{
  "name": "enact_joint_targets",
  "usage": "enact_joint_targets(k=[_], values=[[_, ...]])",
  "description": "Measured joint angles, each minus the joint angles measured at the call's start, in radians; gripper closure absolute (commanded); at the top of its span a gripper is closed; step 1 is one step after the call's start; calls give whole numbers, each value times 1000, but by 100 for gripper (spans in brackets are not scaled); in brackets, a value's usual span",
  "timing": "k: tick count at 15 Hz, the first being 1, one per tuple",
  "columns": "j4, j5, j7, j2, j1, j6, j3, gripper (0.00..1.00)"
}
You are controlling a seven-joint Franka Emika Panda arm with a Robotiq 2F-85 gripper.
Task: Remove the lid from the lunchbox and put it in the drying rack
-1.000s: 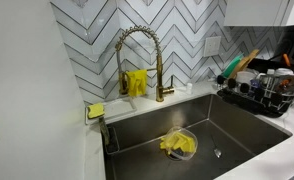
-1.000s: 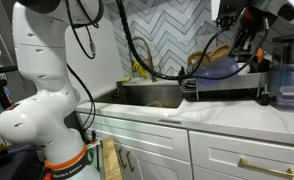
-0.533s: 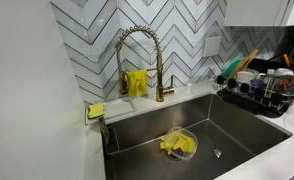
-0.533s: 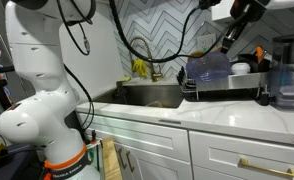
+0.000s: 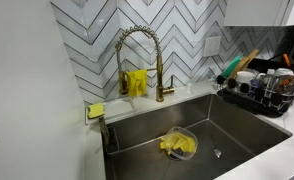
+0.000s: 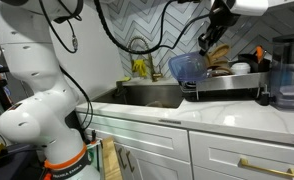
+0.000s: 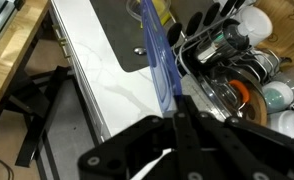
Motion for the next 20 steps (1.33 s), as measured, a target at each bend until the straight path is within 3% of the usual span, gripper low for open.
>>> enact_joint_targets(k=[5, 11, 20], values=[[-9, 18, 27, -6, 1, 2, -1, 99], [-44, 49, 243, -24, 50, 32, 4, 99], [-218, 76, 471, -120, 129, 306, 52, 99]])
